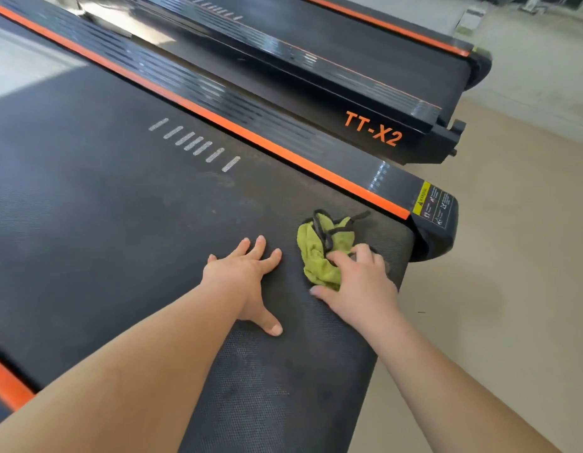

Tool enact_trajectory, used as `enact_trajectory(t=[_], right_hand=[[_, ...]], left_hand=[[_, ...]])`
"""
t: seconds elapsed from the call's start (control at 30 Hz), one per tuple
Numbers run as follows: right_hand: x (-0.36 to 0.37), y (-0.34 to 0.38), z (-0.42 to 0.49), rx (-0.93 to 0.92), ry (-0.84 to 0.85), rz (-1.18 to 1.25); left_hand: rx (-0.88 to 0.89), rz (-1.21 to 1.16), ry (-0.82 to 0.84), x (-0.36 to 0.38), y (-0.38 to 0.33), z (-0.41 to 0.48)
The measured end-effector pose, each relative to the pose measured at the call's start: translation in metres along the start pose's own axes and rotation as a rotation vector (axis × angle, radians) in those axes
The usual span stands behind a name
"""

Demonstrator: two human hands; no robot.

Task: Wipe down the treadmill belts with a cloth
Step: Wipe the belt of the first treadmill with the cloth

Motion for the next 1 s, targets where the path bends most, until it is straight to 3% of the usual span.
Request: enact_trajectory(t=[0.1, 0.2, 0.33, 0.4, 0.5, 0.6, 0.73, 0.83, 0.9, 1.0], right_hand=[[-0.001, -0.023, 0.002, -0.008, -0.066, 0.023], [0.008, -0.053, -0.017, 0.106, -0.048, 0.118], [0.016, -0.037, -0.073, 0.192, -0.066, 0.193], [0.020, 0.005, -0.117, 0.077, -0.145, 0.108], [0.039, 0.062, -0.189, -0.207, -0.199, 0.063], [0.046, 0.052, -0.174, -0.334, -0.244, 0.052], [0.031, 0.010, -0.102, -0.057, -0.284, 0.025], [0.030, 0.027, -0.114, 0.089, -0.247, 0.030], [0.036, 0.063, -0.155, 0.005, -0.212, 0.030], [0.058, 0.107, -0.237, -0.309, -0.129, 0.072]], left_hand=[[-0.002, 0.005, 0.003, 0.001, -0.001, -0.002], [0.001, 0.004, -0.018, 0.000, -0.004, -0.007], [0.003, 0.007, -0.210, 0.009, -0.009, -0.035], [0.038, 0.024, -0.299, 0.022, -0.016, -0.059], [0.061, 0.034, -0.249, 0.056, -0.013, -0.091], [0.015, 0.074, -0.207, 0.069, 0.016, -0.119], [-0.020, 0.070, -0.203, 0.070, 0.051, -0.147], [0.005, -0.017, -0.168, 0.087, 0.056, -0.157], [0.015, -0.048, -0.172, 0.098, 0.055, -0.158], [-0.006, -0.072, -0.200, 0.098, 0.054, -0.156]])
Point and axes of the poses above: each hand's wrist, its own z-axis towards the middle knuckle, its own x-axis out of the palm, y = z × x, the point moved 8 cm from there along z, towards the middle knuckle, and after that the axes turned 11 degrees about x, right-handed, at the moved point
